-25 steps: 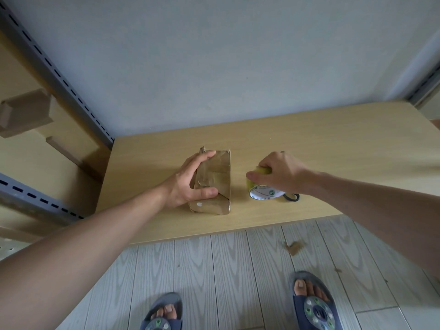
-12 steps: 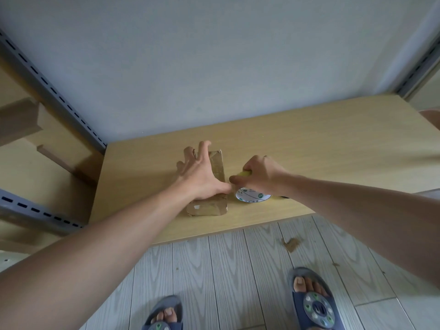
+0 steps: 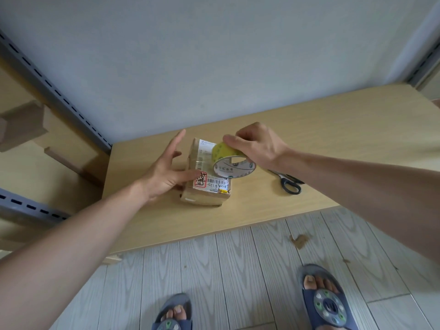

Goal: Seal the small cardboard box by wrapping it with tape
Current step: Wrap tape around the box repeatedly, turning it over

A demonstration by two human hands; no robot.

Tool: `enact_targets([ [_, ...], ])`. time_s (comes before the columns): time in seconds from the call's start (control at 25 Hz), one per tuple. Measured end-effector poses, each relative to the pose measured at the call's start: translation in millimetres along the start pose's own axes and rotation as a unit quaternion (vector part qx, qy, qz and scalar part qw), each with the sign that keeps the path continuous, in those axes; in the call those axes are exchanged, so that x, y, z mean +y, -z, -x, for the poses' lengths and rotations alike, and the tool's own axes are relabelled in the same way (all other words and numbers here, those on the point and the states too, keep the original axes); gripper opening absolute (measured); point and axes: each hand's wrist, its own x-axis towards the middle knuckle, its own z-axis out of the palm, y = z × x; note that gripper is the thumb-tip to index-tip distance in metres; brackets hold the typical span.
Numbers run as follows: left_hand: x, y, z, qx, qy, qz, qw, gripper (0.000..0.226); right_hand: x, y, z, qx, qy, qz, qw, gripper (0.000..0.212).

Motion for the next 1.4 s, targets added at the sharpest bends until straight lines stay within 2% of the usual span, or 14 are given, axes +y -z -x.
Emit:
enact_targets([
  [0.08,-5,5,-1,-0.036,-0.022,-0.047,0.998,0.093,-2,-5,-3,0.001,0.007,0.008,1.0,0.057],
  [0.2,-7,7,-4,-0.07,-0.054,-0.187,0.978,0.073,-12,-14,-9,0.006,0.01,0.025,1.0,0.061],
  [0.28,-11,3,-8,-0.057,-0.099,-0.284,0.952,0.083,-17,-21,-12,0.005,0.011,0.032,0.999,0.063],
  [0.4,-17,-9,-8,-0.02,-0.083,-0.381,0.921,0.103,-21,-26,-15,-0.021,0.023,0.041,0.999,0.066],
  [0.52,-34,-5,-7,-0.027,-0.119,-0.336,0.934,0.098,-29,-24,-22,-0.048,0.039,0.055,0.997,0.065],
  [0.6,-40,0,-7,-0.03,-0.127,-0.321,0.938,0.099,-33,-23,-28,-0.035,0.058,0.088,0.994,0.058],
  [0.72,-39,1,-5,-0.034,-0.101,-0.37,0.923,0.112,-24,-15,-31,-0.02,0.082,0.15,0.985,0.051],
  [0.92,-38,0,-4,-0.04,-0.101,-0.363,0.925,0.112,21,0,-11,-0.046,0.031,0.215,0.975,0.054],
  [1.4,-21,2,-2,-0.055,-0.098,-0.397,0.911,0.115,45,-30,6,-0.053,-0.064,0.179,0.98,0.05],
])
